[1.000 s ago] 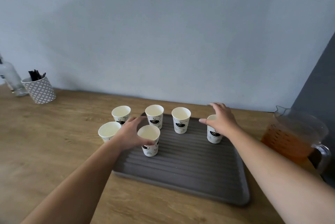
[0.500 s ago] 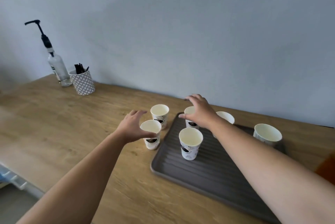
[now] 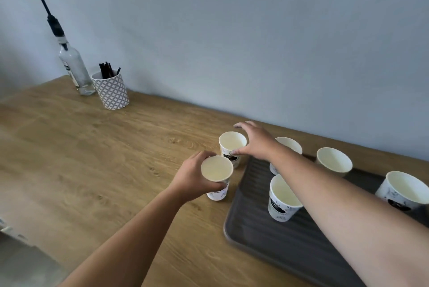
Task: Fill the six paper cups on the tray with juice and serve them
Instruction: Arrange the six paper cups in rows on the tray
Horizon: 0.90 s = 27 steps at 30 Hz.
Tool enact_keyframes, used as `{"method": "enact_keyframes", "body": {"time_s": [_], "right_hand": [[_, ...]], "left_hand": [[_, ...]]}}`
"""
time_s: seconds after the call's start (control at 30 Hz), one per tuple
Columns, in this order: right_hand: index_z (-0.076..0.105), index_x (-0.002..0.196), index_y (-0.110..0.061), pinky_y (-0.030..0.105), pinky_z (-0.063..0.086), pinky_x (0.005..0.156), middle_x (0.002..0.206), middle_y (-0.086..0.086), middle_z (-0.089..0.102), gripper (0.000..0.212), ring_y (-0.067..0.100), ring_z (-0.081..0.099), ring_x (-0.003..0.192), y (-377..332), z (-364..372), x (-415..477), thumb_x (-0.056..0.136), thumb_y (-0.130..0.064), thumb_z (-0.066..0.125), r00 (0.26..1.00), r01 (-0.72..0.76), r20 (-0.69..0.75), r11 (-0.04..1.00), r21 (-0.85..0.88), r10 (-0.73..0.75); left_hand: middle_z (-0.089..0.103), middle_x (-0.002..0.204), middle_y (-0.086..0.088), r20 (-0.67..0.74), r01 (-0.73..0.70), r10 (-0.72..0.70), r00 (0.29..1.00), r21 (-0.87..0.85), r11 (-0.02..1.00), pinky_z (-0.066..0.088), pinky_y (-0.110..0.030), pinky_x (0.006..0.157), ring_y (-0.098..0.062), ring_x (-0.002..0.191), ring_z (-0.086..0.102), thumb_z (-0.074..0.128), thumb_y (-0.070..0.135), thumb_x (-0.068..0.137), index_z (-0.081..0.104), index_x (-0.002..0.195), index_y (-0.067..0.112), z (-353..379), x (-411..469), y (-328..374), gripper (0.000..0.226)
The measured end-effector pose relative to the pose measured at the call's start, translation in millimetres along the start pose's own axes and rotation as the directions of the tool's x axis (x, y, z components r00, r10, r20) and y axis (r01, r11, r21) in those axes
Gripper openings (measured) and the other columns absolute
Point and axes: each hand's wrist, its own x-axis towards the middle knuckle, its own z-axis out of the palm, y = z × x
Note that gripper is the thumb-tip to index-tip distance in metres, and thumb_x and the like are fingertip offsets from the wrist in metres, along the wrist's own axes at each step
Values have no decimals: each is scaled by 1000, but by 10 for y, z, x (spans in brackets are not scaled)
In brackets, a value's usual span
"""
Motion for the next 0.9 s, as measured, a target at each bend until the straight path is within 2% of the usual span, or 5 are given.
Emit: {"method": "enact_keyframes", "body": {"time_s": [0.2,0.3,0.57,0.73,0.9], "right_hand": [[38,142,-23,30,31,108,146,3,39,95,21,35,136,-99,211,172,61,-39,85,997,-26,66,1000,-12,26],[37,142,-22,30,32,107,143,5,42,95,21,38,134,-118,258,199,61,-36,85,999,-27,45,1000,-8,28],[42,139,-18,25,33,100,138,2,44,88,17,43,127,-236,-42,127,63,-31,83,996,8,-94,999,42,-4],[43,137,-18,25,33,98,135,1,45,84,16,44,126,-279,-491,-145,65,-34,83,978,21,-206,999,47,-11],[42,139,-19,23,31,97,138,1,44,84,16,43,127,-167,-1047,-709,67,-35,82,952,13,-305,999,49,3]], "left_hand": [[60,106,12,-20,35,-36,999,-21,999,44,-19,82,-7,97,56,81,46,46,57,116,28,-217,79,-152,77],[61,105,12,-22,41,-41,999,-11,999,44,-19,81,-7,97,57,87,38,50,57,115,28,-259,87,-208,72],[60,108,11,-35,16,-15,999,31,999,43,-23,84,-9,100,55,85,40,50,57,117,27,-471,220,-147,73],[61,106,11,-42,-64,65,997,26,998,48,-28,85,-9,99,56,80,44,49,58,112,31,-653,281,250,68],[57,118,10,-78,-147,150,986,45,988,46,-30,93,-12,109,53,81,46,53,54,123,27,-606,181,813,78]]}}
